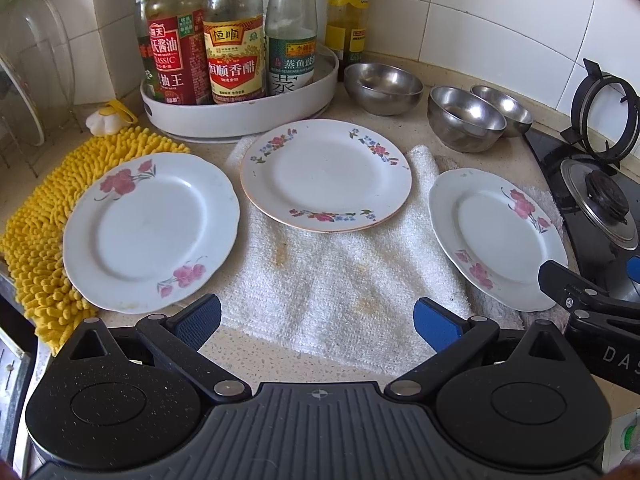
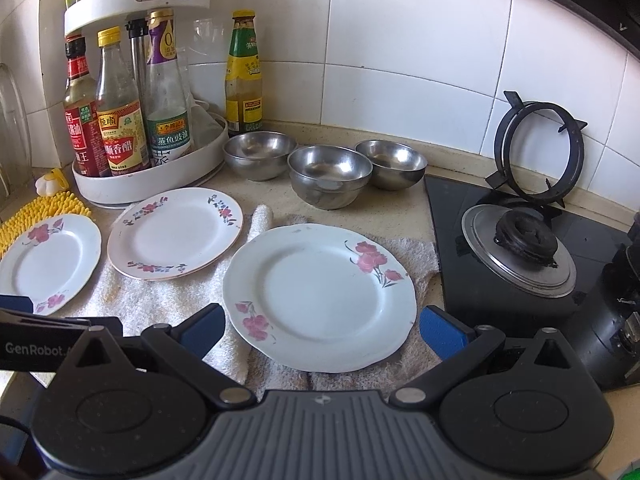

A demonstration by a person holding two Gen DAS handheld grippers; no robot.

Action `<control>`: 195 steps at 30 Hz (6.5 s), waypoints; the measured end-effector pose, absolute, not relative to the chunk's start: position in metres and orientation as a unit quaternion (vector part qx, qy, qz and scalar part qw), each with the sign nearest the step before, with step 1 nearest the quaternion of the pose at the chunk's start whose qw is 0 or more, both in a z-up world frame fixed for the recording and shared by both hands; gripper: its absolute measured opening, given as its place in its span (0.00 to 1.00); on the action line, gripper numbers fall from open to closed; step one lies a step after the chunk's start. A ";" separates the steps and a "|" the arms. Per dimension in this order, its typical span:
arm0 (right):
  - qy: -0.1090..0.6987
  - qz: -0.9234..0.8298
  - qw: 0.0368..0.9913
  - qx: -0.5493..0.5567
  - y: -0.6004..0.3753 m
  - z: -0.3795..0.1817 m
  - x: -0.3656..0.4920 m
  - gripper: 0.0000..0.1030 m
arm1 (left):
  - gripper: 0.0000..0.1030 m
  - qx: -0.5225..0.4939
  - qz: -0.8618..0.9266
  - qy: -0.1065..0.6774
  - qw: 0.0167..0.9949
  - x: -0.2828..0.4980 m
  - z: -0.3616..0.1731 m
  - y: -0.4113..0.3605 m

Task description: Organize plates and bowls

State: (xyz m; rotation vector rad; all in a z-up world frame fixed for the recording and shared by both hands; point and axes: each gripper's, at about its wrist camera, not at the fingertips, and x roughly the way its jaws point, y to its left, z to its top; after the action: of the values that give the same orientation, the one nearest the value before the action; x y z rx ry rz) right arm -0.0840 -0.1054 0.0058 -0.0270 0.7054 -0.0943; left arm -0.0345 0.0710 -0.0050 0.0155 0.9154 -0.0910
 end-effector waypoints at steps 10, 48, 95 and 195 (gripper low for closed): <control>0.351 -0.045 0.935 -0.015 -0.098 0.004 -0.081 1.00 | 1.00 0.010 -0.042 0.435 0.899 -0.033 -0.003 0.078; 0.358 -0.049 0.932 -0.006 -0.111 -0.001 -0.072 1.00 | 1.00 0.024 -0.051 0.436 0.898 -0.021 -0.005 0.069; 0.428 0.152 0.890 0.041 -0.231 -0.045 0.052 0.66 | 0.94 0.016 -0.133 0.485 0.864 0.055 -0.047 -0.033; 0.460 0.247 0.842 0.138 -0.217 -0.010 0.073 0.74 | 0.99 -0.038 -0.168 0.453 0.875 0.064 -0.026 0.029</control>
State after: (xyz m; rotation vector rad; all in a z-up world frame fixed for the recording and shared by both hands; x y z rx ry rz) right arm 0.0728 -0.2166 -0.0096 0.2909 0.9709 0.5212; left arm 0.0641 0.0294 -0.0261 -0.0802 0.9451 -0.3505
